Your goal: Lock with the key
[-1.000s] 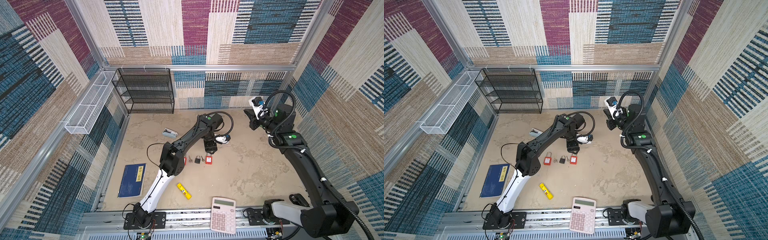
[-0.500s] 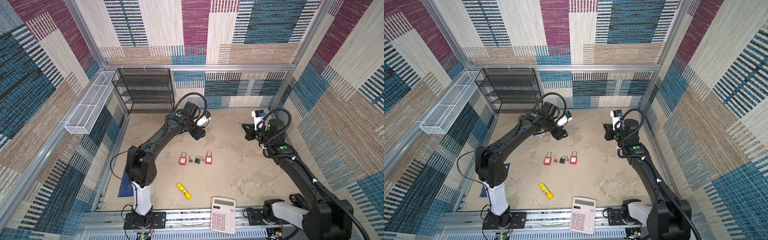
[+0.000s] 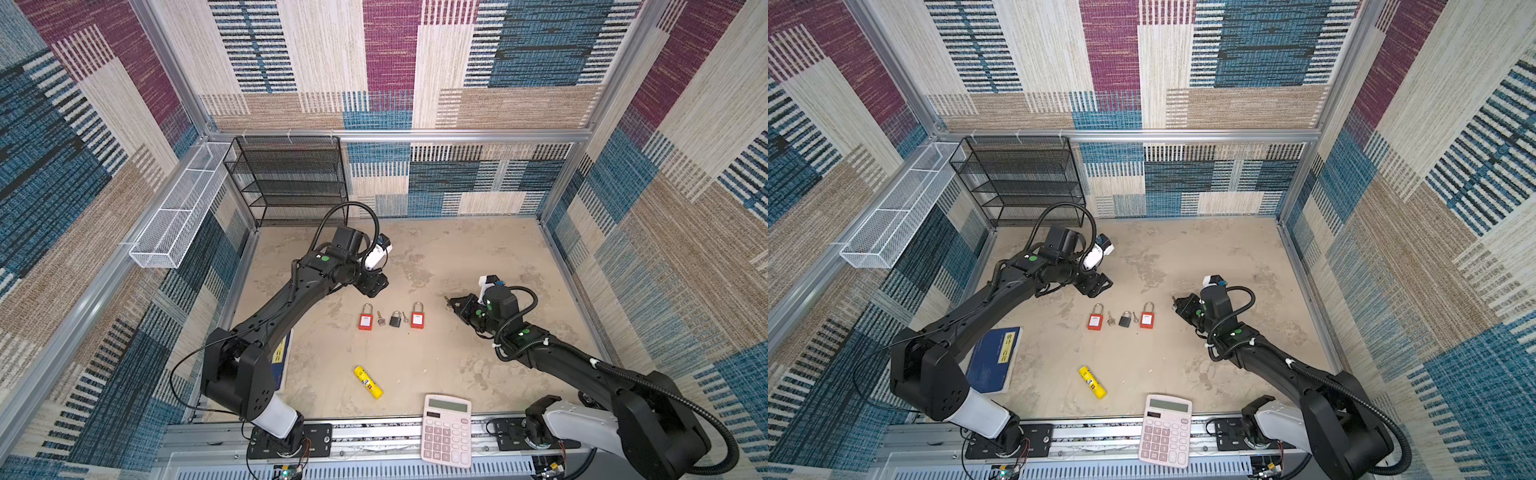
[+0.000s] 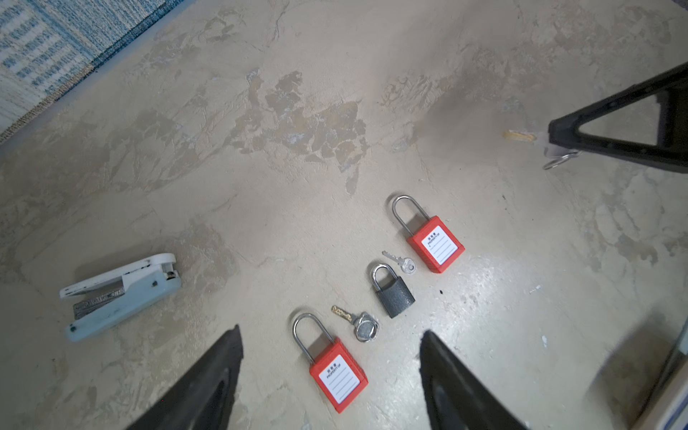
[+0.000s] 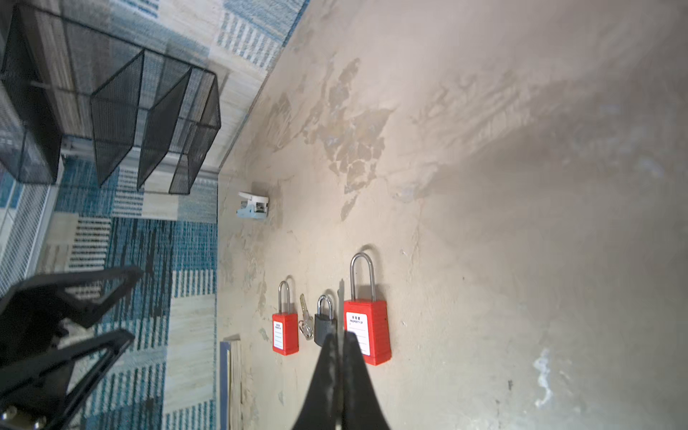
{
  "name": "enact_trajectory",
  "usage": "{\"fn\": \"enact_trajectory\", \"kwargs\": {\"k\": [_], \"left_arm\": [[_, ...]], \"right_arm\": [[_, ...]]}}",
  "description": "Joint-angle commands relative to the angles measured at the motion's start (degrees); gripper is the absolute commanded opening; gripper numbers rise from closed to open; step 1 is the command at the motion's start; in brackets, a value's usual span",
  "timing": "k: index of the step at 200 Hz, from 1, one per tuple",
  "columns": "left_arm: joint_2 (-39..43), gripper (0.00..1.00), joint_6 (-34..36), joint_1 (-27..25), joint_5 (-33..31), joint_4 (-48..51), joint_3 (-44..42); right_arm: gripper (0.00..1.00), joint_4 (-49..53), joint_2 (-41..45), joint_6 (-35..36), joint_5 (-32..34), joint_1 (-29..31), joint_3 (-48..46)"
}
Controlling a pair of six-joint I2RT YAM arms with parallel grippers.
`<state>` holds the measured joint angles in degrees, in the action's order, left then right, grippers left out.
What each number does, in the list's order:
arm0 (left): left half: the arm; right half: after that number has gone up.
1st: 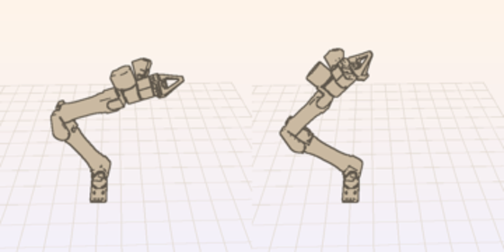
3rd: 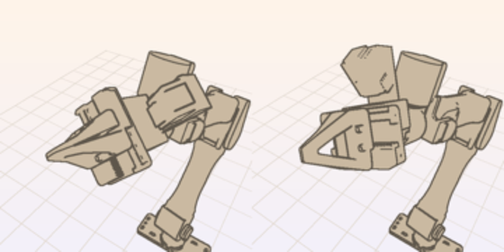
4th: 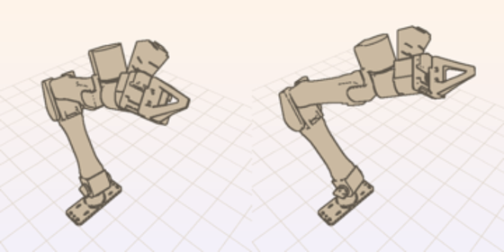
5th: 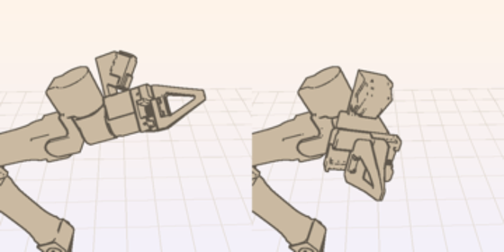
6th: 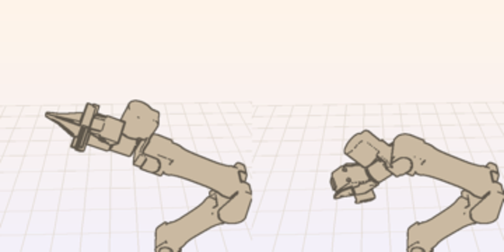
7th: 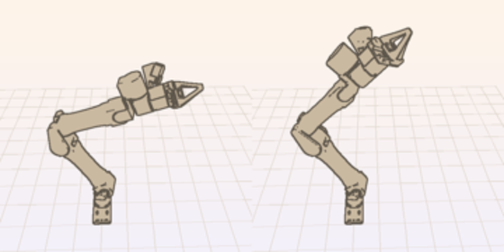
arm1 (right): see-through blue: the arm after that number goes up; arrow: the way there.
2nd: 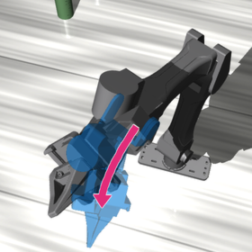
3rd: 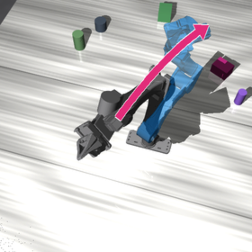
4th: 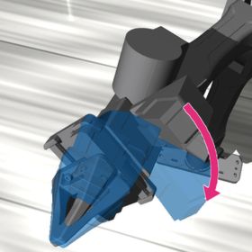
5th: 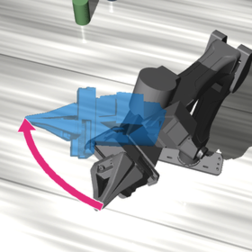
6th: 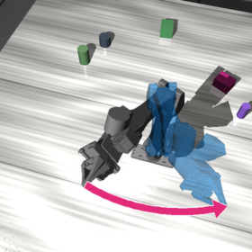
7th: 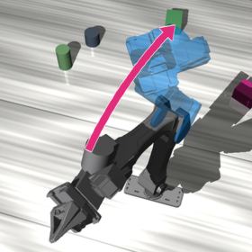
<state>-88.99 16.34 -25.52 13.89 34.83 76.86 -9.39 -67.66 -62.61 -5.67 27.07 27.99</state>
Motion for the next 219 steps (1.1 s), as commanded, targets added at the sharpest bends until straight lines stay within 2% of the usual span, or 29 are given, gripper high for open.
{"fn": "enact_trajectory", "kwargs": {"k": [1,28,83,219], "left_arm": [[1.57,0.77,-2.30,0.60,0.79,-2.32,-1.43],[2.44,0.77,-2.50,0.99,0.46,-1.96,-2.44],[3.87,0.77,-3.02,1.15,0.52,-2.69,-5.19],[4.81,0.77,-2.47,1.70,1.27,-2.90,-6.07]], "right_arm": [[0.00,-3.41,-1.46,-12.36,5.60,0.79,-0.10],[0.00,-3.15,-4.87,-17.31,5.77,1.48,-0.49],[0.00,-6.26,-13.11,-20.61,3.45,3.44,1.26],[0.00,-11.27,-20.30,-26.31,0.66,5.82,1.33]]}}
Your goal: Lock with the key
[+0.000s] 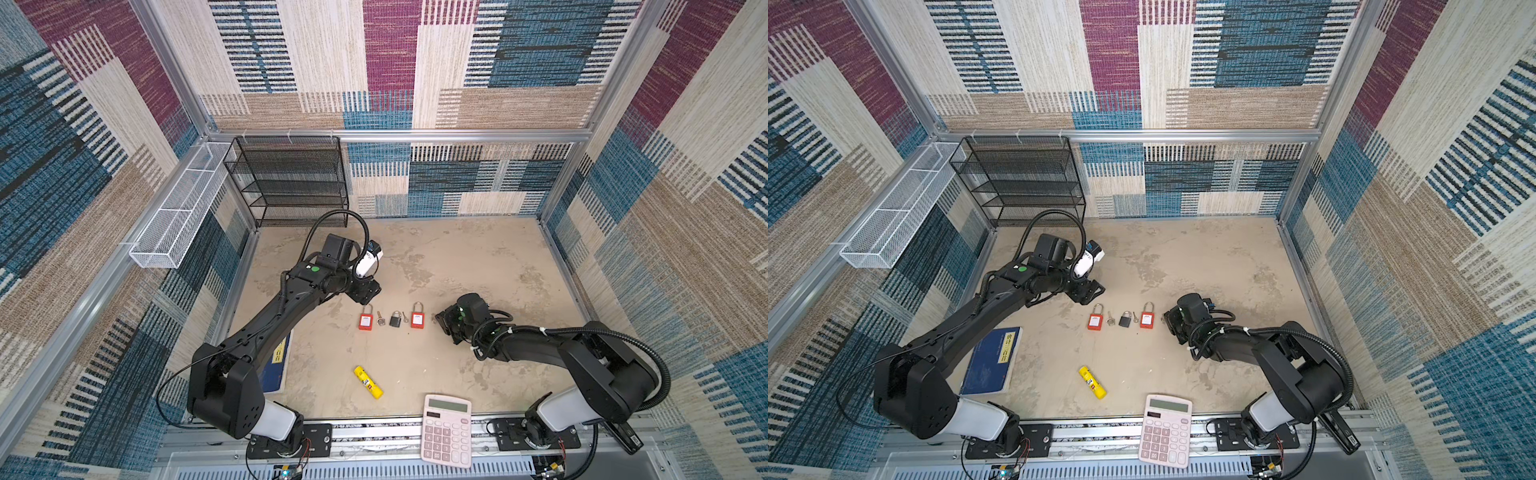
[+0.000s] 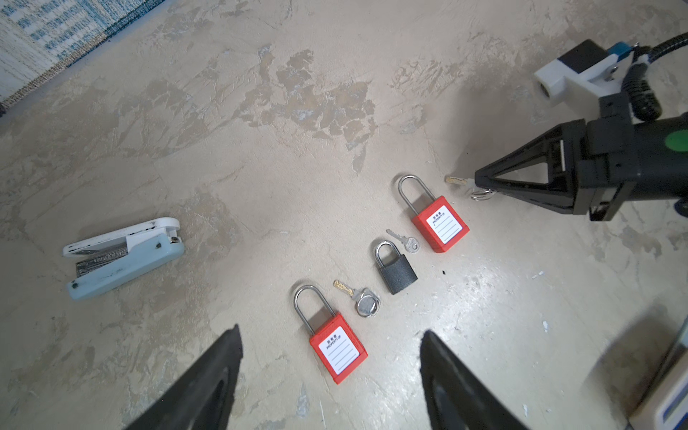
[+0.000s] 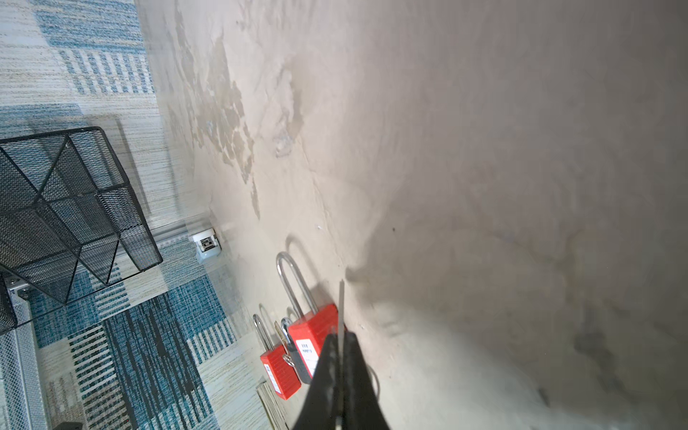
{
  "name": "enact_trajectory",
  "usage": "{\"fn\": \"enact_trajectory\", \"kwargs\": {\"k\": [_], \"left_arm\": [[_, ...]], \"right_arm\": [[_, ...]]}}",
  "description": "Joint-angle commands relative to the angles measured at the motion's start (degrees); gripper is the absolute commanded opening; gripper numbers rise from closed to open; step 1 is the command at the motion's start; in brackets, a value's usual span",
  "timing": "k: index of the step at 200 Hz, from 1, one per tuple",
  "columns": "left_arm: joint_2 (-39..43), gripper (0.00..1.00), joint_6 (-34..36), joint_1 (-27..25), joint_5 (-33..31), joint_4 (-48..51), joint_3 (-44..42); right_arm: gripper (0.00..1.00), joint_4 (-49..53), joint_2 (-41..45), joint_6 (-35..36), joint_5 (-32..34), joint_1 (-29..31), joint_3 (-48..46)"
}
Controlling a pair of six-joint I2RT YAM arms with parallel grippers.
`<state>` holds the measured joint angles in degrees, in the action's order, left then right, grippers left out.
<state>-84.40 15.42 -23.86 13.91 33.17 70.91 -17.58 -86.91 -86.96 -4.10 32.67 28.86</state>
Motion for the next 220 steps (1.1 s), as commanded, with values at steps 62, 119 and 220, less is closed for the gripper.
{"fn": "enact_trajectory", "kwargs": {"k": [62,119,220], "left_arm": [[0.10,0.77,-1.88,0.04,1.73,-1.21,0.19],[-0.24,0.77,-2.58,0.04,2.62,-2.37,0.22],[-0.16,0.77,-2.65,0.06,2.79,-1.95,1.16]], "right_arm": [[0.05,-2.70,-3.29,-2.60,-1.78,0.89,1.63],[0.28,-1.14,-3.88,-4.27,-2.15,1.41,2.03],[0.99,9.57,0.21,-3.24,4.09,1.44,4.37]]}}
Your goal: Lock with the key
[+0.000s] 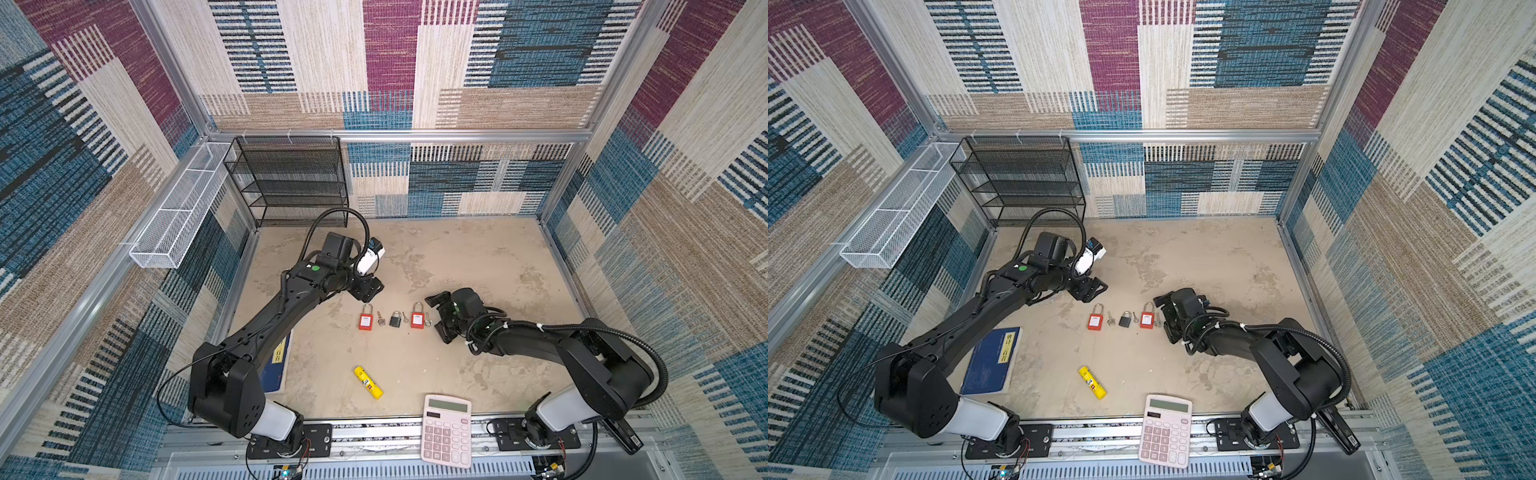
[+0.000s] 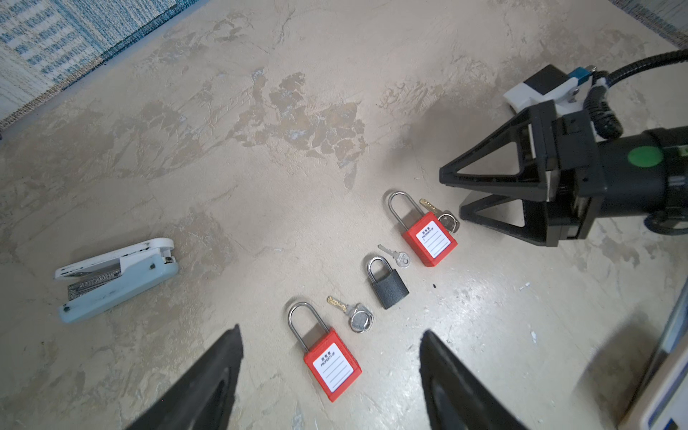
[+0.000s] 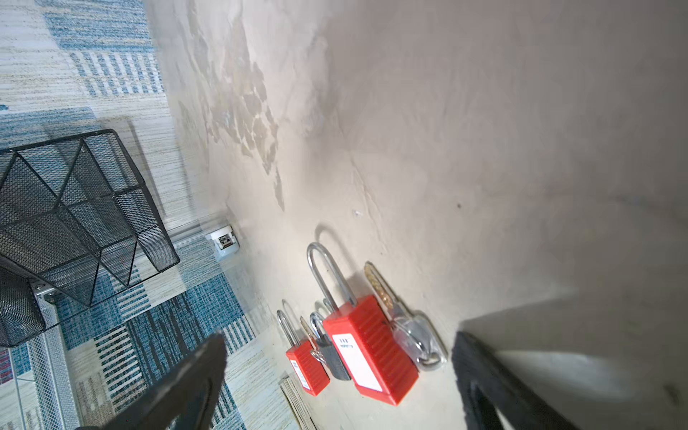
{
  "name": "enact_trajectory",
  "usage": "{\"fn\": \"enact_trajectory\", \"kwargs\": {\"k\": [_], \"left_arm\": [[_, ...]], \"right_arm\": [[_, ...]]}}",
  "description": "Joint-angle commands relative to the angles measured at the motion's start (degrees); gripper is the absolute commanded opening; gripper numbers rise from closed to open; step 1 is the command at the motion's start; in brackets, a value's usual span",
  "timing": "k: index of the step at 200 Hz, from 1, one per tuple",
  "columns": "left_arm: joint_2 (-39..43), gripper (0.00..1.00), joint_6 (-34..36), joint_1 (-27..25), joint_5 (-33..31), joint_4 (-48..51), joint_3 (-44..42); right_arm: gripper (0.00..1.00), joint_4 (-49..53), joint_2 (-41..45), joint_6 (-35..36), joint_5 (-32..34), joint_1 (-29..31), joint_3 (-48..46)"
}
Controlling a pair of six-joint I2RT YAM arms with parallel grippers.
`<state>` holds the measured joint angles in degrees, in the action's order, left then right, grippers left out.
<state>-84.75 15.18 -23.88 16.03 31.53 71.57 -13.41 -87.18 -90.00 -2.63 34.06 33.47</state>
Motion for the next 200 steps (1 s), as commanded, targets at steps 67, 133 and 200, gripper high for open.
{"fn": "enact_trajectory", "kwargs": {"k": [67,133,200], "left_arm": [[4.90,0.99,-6.43,1.56,1.70,-7.54,-3.93],[16.87,0.99,-17.65,8.39,-6.69,-28.74,-19.86],[30.16,0.99,-12.74,13.92,-27.69,-42.33,-40.27]], "right_arm": [[0.99,13.58,6.89,21.86,18.34,-1.82,8.41],[0.99,-4.09,18.55,61.35,20.73,-14.43,5.17],[0.99,-19.95,22.65,74.32,34.44,-23.85,-8.66]]}}
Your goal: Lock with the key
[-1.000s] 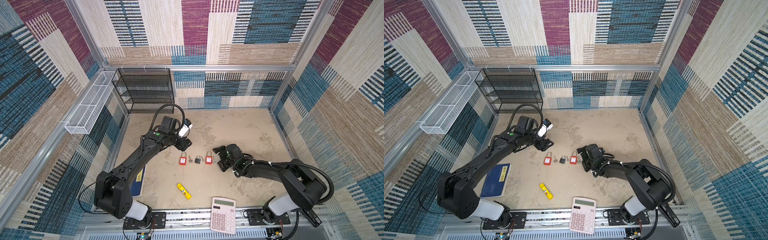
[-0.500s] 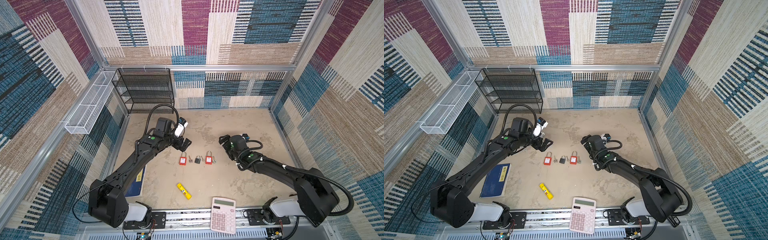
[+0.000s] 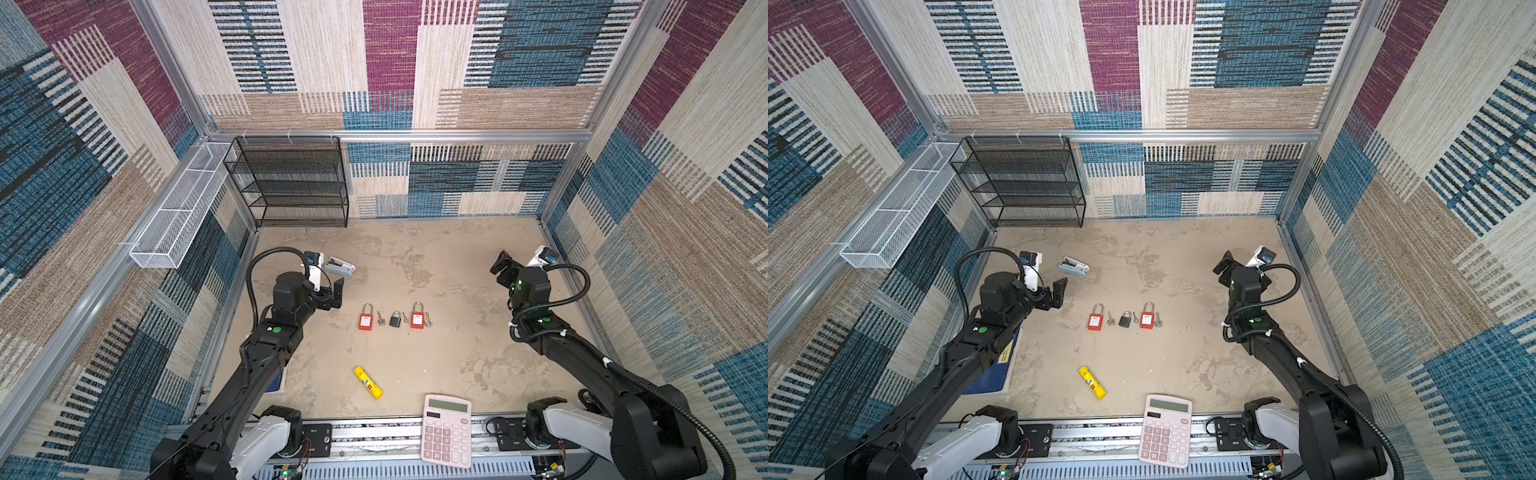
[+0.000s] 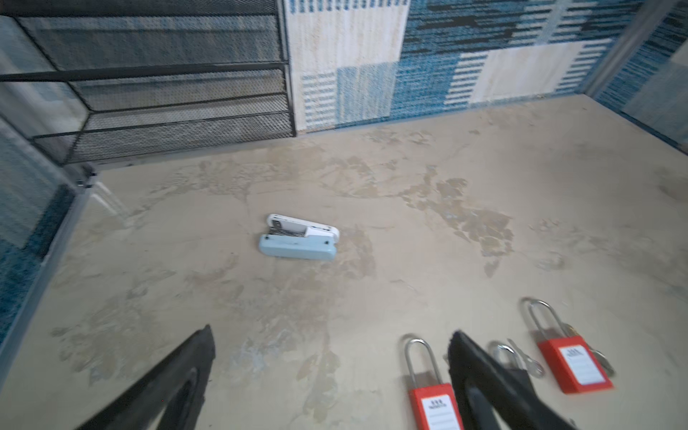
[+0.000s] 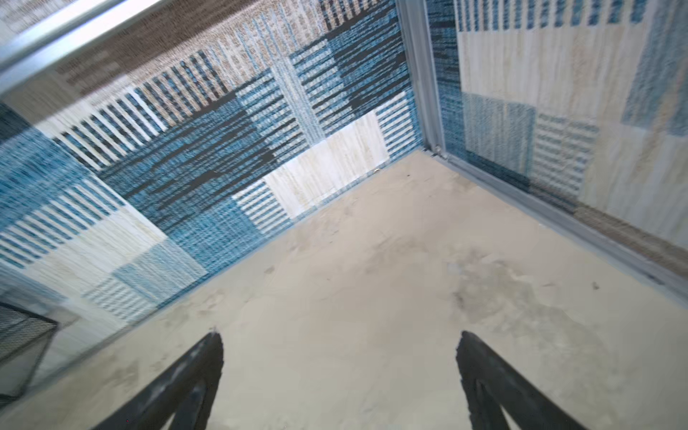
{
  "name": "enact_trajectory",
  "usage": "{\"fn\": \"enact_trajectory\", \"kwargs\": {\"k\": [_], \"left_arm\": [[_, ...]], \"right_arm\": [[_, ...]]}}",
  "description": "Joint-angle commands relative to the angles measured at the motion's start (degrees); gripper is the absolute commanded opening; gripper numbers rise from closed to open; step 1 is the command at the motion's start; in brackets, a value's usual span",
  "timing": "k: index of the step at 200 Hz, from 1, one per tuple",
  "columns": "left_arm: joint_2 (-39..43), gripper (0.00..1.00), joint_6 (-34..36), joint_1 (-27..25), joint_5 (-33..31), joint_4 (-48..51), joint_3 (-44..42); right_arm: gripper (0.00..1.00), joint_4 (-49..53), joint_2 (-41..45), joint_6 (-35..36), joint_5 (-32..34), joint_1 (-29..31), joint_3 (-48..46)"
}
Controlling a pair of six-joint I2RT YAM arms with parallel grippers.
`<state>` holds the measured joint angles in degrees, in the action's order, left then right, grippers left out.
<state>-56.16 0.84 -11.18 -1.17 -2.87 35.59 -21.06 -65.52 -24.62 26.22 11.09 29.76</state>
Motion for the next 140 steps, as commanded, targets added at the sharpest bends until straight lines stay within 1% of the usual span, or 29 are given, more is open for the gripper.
{"fn": "enact_trajectory", "kwargs": {"k": [1,26,40,54,68,82,90,96,105,109,114,119,123,132,140], "left_arm": [[1.57,0.99,1.48,1.23,-10.77,-8.28,-4.61],[0.32,0.99,-0.04,2.46,-15.47,-17.10,-11.51],[-2.05,0.99,-0.57,3.23,-17.29,-23.95,-15.14],[-5.24,0.99,-0.12,3.86,-18.67,-31.33,-18.52],[-9.25,0.99,0.65,4.43,-19.40,-42.07,-22.17],[-14.35,0.99,0.34,4.87,-21.17,-52.17,-25.35],[-17.12,0.99,0.22,5.09,-22.61,-59.75,-27.40],[-19.17,0.99,0.17,5.53,-22.17,-64.89,-28.86],[-22.37,0.99,-1.14,6.21,-22.29,-70.01,-30.12],[-23.88,0.99,-1.66,6.40,-22.08,-71.94,-30.50],[-25.89,0.99,-1.67,6.56,-21.20,-74.56,-30.83],[-28.16,0.99,-1.13,6.65,-19.99,-77.42,-30.98],[-29.35,0.99,-1.22,6.69,-19.26,-77.81,-30.73],[-30.95,0.99,-0.08,6.76,-16.98,-77.85,-29.54],[-32.14,0.99,0.99,6.78,-14.00,-77.22,-28.57]], "right_arm": [[0.99,-12.72,1.04,9.22,5.64,-0.93,-5.22],[0.99,-22.58,0.78,14.25,5.33,-1.62,-11.47],[0.99,-26.62,-0.66,16.44,5.53,-1.94,-14.06],[0.99,-33.83,-2.79,19.49,5.11,-2.52,-17.42],[0.99,-41.16,-5.54,20.65,4.15,-3.53,-20.33],[0.99,-44.57,-8.89,20.57,3.27,-4.69,-21.02],[0.99,-46.59,-10.67,20.86,3.59,-5.15,-20.79],[0.99,-46.70,-11.27,21.26,2.39,-5.51,-20.26],[0.99,-49.35,-13.16,20.98,0.69,-6.44,-20.04],[0.99,-48.63,-13.86,20.48,-0.27,-6.80,-19.41],[0.99,-48.03,-15.31,20.27,-0.37,-6.96,-18.64],[0.99,-49.97,-17.19,20.82,-0.04,-7.06,-18.47],[0.99,-50.80,-18.03,21.32,-0.12,-7.09,-18.20],[0.99,-46.01,-17.18,21.05,-2.48,-7.07,-16.67],[0.99,-50.47,-17.95,22.52,-3.25,-7.05,-18.20]]}}
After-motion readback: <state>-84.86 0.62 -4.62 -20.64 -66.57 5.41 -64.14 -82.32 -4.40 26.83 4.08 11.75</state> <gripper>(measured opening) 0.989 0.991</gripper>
